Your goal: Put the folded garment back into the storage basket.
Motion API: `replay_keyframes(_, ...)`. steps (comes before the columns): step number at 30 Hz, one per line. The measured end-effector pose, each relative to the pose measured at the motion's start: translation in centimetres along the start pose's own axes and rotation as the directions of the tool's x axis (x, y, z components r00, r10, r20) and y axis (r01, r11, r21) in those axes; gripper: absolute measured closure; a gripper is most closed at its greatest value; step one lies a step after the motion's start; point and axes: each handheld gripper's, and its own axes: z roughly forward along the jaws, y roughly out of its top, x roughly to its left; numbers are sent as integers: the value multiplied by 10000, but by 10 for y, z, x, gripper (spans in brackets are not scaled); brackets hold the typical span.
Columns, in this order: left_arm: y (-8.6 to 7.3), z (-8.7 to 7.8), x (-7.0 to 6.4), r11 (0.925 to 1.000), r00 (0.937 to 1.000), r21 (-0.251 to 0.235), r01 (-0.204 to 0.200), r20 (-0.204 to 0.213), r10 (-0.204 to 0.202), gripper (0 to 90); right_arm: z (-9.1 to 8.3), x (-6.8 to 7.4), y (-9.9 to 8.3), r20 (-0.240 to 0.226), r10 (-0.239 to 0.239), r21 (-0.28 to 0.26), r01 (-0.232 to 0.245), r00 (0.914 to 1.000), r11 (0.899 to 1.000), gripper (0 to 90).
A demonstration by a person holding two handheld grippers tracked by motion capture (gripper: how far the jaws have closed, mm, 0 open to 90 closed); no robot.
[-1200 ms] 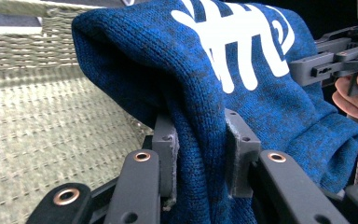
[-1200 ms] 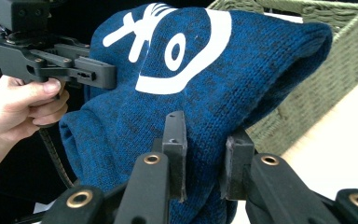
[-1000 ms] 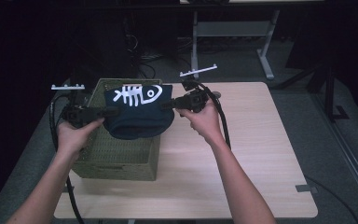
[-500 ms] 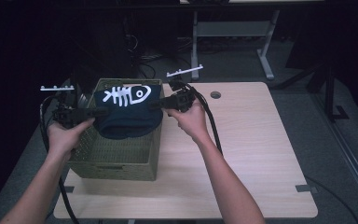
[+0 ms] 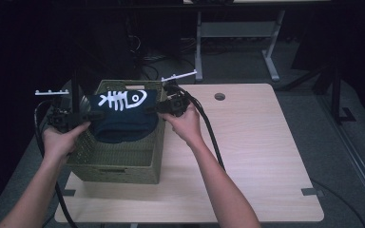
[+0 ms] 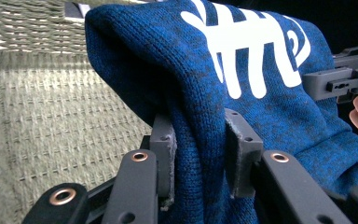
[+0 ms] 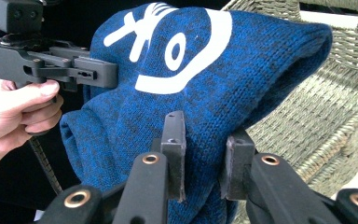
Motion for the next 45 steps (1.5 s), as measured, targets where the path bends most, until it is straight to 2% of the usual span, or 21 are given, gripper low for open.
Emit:
replay_keyframes(5, -3, 2, 9, 9996, 9996, 77, 275, -120, -274, 681, 10, 2, -2, 121, -32, 78, 31, 9999, 10000, 746)
replay_keyframes(17, -13, 5, 26, 9981, 9963, 254, 569, -663, -551, 673, 32, 2, -6, 321, -81, 324, 70, 9995, 9995, 744)
replay_keyframes(20, -14, 7, 27, 9979, 9953, 411, 491, -852, -454, 667, 37, 2, -7, 415, -123, 443, 104, 9991, 9990, 744)
replay_keyframes(28, -19, 14, 33, 9963, 9929, 604, 617, -1056, -551, 667, 47, -1, -10, 628, -186, 663, 144, 9979, 9977, 743)
replay_keyframes(38, -22, 24, 35, 9930, 9878, 1112, 393, -1541, -219, 658, 57, -5, -16, 1021, -324, 997, 222, 9942, 9948, 731)
replay_keyframes(45, -25, 27, 37, 9904, 9857, 1360, 252, -1684, -20, 660, 62, -5, -20, 1242, -469, 1218, 317, 9911, 9921, 718)
